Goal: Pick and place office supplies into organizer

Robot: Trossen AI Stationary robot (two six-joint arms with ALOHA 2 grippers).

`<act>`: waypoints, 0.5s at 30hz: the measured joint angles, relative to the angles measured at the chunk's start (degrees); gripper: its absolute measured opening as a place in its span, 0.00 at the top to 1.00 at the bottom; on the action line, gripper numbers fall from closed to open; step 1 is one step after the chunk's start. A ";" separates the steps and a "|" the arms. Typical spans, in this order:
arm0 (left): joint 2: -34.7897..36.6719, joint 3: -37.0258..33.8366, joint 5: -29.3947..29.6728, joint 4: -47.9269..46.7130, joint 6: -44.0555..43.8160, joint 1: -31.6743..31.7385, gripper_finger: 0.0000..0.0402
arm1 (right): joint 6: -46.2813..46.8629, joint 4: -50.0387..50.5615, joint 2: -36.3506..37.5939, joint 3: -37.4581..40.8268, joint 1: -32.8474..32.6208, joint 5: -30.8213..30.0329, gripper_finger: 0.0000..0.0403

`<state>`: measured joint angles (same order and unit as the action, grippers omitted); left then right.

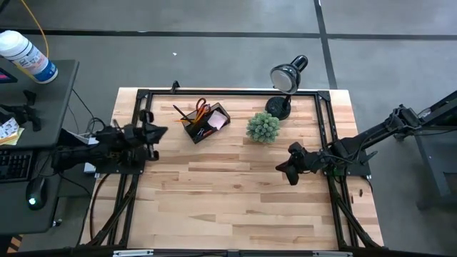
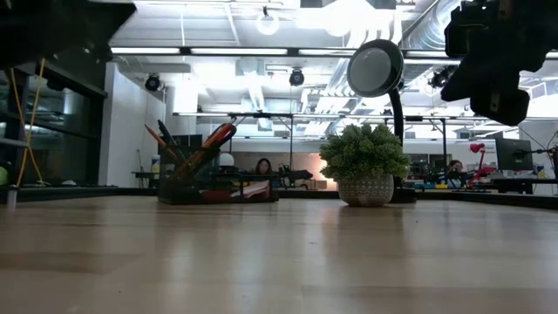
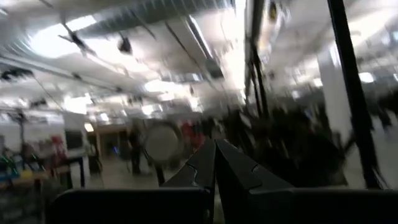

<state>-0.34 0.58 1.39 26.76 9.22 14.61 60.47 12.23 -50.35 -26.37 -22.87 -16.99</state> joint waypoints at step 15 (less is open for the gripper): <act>-0.04 -0.02 1.47 -15.56 -1.07 0.00 1.00 | -0.45 0.00 0.00 0.00 0.00 -1.99 0.97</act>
<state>-0.38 0.56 2.86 11.19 8.14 14.61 60.01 12.23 -50.35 -26.37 -22.87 -18.98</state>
